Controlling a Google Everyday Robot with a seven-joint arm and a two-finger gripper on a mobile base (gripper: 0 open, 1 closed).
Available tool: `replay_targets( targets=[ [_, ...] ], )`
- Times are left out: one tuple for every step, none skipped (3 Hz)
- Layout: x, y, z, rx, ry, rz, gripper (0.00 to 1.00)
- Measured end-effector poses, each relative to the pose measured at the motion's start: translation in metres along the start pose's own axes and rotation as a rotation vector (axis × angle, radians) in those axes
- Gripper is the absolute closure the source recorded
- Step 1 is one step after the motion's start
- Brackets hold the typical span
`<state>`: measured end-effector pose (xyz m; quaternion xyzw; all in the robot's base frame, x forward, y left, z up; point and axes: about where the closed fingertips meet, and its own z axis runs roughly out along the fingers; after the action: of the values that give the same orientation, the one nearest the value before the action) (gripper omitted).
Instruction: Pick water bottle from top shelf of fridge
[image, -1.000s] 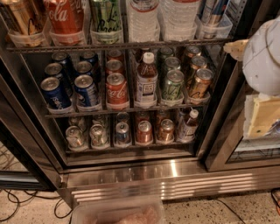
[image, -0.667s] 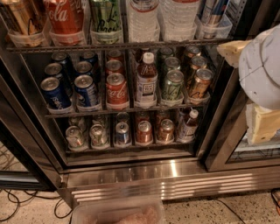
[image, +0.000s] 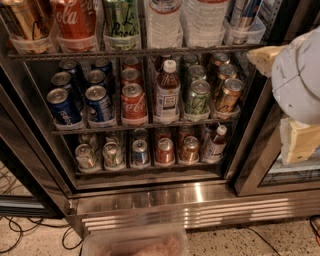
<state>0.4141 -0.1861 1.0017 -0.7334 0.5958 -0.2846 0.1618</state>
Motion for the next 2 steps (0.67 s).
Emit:
replay_targets(
  targets=[
    [-0.005,-0.002,0.006,0.057,0.019,-0.107,0.00],
    [-0.017,0.009,0.024,0.145,0.071,-0.378,0.00]
  ],
)
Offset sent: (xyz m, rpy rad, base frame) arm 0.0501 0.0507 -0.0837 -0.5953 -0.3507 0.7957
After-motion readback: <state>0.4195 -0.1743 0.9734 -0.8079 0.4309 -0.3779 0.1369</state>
